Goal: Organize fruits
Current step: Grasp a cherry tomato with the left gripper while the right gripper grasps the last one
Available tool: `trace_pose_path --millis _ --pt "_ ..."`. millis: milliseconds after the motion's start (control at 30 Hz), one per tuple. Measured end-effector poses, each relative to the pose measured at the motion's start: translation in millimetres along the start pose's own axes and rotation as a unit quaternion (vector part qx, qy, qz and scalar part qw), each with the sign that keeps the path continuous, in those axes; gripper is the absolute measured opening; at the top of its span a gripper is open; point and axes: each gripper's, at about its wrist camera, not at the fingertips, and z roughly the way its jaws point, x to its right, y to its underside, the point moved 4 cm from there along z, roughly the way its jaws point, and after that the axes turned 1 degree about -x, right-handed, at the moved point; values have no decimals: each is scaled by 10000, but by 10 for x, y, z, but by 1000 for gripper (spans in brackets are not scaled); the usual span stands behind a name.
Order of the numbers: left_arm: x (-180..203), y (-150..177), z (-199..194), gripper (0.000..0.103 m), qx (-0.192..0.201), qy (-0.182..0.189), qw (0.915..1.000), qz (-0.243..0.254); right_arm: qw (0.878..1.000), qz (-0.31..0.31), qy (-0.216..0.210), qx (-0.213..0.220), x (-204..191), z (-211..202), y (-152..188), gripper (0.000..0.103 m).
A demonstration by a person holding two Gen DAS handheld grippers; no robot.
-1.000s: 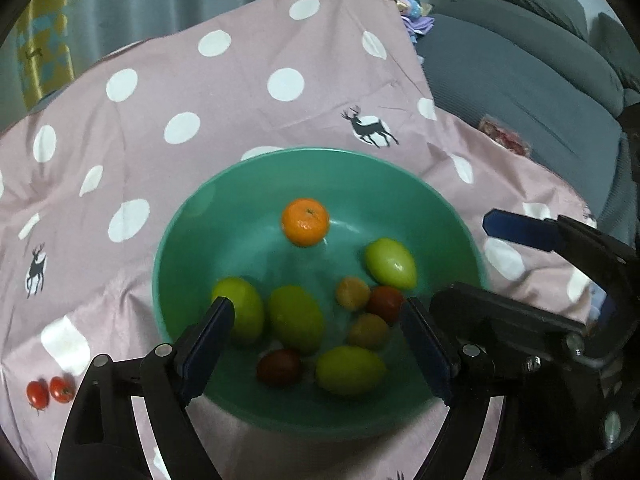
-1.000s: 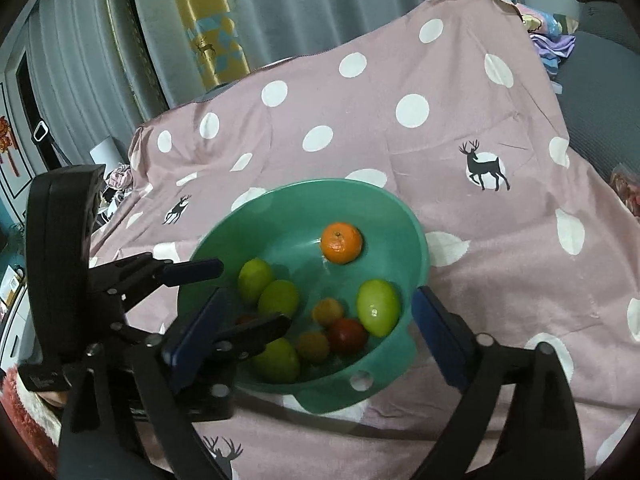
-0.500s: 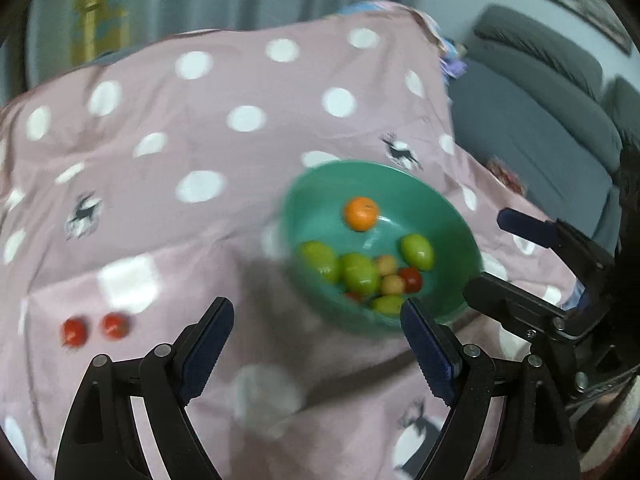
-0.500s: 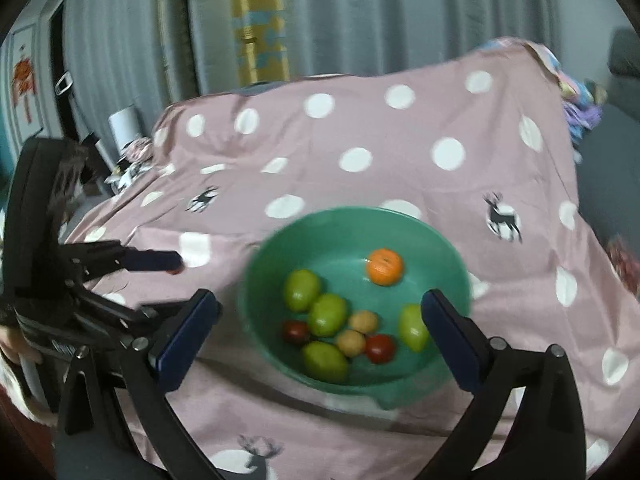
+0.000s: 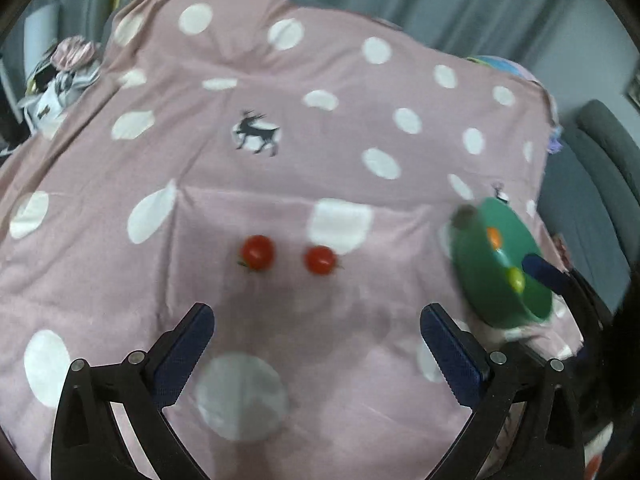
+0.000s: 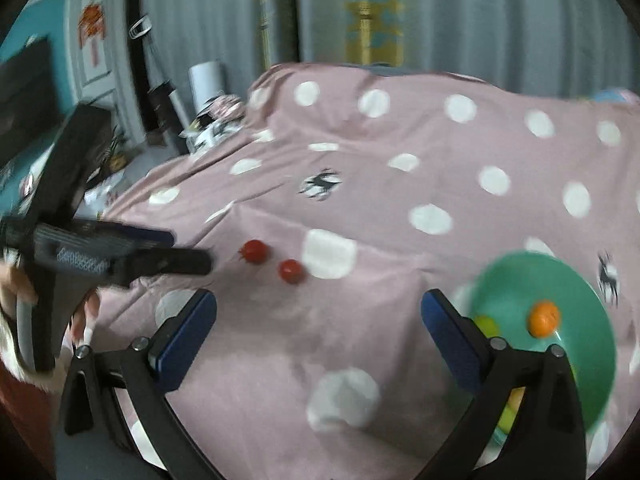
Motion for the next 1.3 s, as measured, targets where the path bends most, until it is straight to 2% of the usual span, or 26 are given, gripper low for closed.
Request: trace_pose_path --millis 100,200,267,333,400,500,600,700,833,933,1067,1200,1267,1300 --pt "-100 -110 231 102 -222 171 9995 -130 9994 -279 -53 -200 -138 276 -11 102" --pt "-195 -206 456 102 -354 304 9984 -316 9978 -330 -278 -507 -199 579 -39 98" --pt "-260 -229 542 102 -360 169 9984 -400 9964 -315 -325 -714 -215 765 -45 96" --pt "-267 -254 601 102 -291 -307 9991 5 9957 -279 -333 -823 -231 925 -53 96" --pt "-269 -263 642 102 -211 -498 9981 302 9945 -138 -399 -962 -193 1107 -80 94" --pt "-360 -251 764 102 -363 -374 9984 229 9909 147 -427 -1265 -112 1331 -96 90" --pt "-413 -266 811 102 -305 -171 9994 59 9871 157 -386 -1546 -120 1460 -31 83" --pt "-395 -238 802 102 -231 -141 9994 235 9849 251 -304 -1686 -68 1499 38 77" --pt "-334 -210 829 102 -127 -195 9983 529 9839 587 -340 -1652 25 1544 38 70" --pt "-329 -224 850 93 -20 -238 9980 588 9854 475 -279 -1609 -19 1582 34 64" --pt "-368 -223 860 72 187 -428 9959 768 9876 218 -215 -1538 -77 1650 -10 52" --pt "-421 -245 821 70 266 -266 9973 639 9893 198 -421 -1381 -138 1712 -74 44" --pt "-438 -252 811 66 288 -260 9975 598 9896 244 -535 -1316 -196 1754 -86 33" --pt "-441 -253 821 62 289 -334 9971 614 9902 190 -483 -1293 -213 1758 -86 32"
